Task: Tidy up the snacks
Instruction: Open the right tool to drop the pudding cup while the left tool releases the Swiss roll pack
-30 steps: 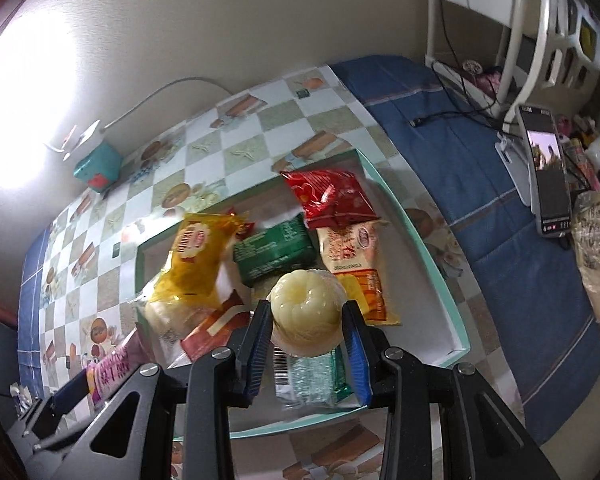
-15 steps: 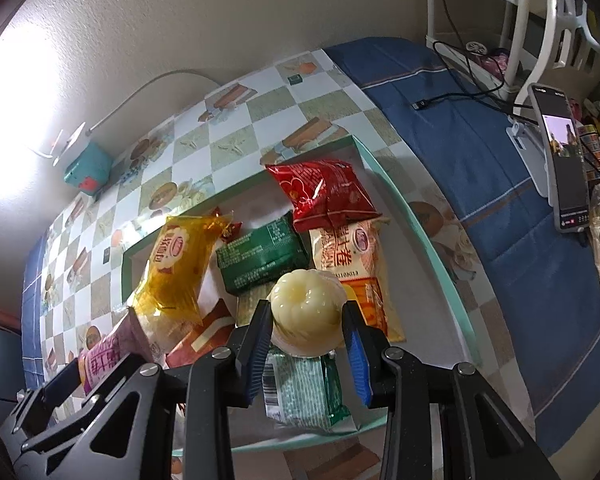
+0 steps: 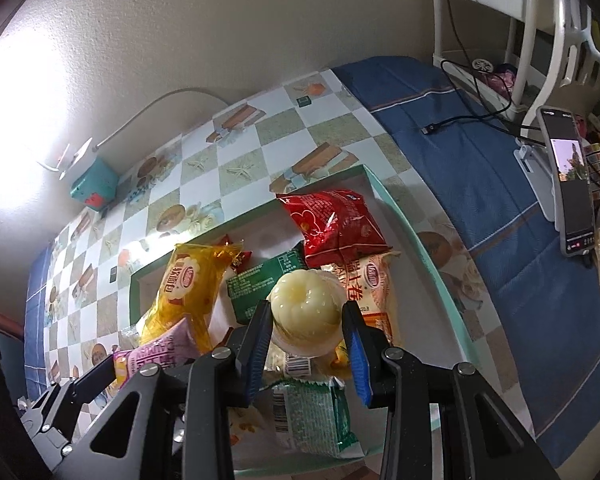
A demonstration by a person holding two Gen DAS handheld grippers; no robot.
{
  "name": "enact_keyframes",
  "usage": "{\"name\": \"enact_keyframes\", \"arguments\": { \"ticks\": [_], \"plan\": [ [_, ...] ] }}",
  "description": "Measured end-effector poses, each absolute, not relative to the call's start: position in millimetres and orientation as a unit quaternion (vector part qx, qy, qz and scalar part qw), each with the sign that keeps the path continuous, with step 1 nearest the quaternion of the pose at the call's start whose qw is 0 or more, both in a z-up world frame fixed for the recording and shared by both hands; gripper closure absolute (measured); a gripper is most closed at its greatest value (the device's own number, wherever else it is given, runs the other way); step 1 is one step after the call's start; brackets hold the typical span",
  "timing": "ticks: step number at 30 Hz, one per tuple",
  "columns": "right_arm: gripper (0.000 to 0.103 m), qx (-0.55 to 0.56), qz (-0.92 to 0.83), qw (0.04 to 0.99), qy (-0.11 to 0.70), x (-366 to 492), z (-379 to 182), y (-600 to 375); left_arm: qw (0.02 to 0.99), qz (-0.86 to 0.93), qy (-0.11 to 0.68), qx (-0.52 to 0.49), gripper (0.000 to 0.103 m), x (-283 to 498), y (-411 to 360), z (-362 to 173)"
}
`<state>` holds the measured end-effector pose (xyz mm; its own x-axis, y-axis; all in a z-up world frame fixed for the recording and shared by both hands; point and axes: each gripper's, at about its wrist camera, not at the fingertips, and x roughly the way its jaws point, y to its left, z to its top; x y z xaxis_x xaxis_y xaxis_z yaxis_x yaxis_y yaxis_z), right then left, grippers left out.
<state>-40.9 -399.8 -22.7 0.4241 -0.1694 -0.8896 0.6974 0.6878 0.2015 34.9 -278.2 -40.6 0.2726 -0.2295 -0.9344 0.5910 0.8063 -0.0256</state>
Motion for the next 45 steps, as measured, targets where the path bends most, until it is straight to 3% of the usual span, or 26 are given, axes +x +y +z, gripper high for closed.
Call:
{"name": "enact_keyframes", "arguments": {
  "ticks": [25, 28, 30, 39, 45],
  "plan": [
    [0.061, 0.291, -0.265, 0.772, 0.498, -34, -42, -395, 0.766, -0.275, 0.549, 0.190, 0.015, 30, -283, -52],
    [0.051, 0.289, -0.267, 0.773, 0.498, -34, -40, -395, 0.769, -0.277, 0.547, 0.182, 0.007, 31, -282, -51],
    [0.040, 0.287, -0.269, 0.774, 0.496, -34, -37, -395, 0.773, -0.278, 0.543, 0.175, 0.006, 32, -280, -49],
    [0.027, 0.273, -0.281, 0.786, 0.479, -38, -19, -396, 0.780, -0.280, 0.540, 0.144, 0.006, 37, -269, -33],
    [0.002, 0.260, -0.292, 0.788, 0.476, -38, -15, -397, 0.788, -0.260, 0.548, 0.110, 0.006, 46, -247, -23]
  ]
}}
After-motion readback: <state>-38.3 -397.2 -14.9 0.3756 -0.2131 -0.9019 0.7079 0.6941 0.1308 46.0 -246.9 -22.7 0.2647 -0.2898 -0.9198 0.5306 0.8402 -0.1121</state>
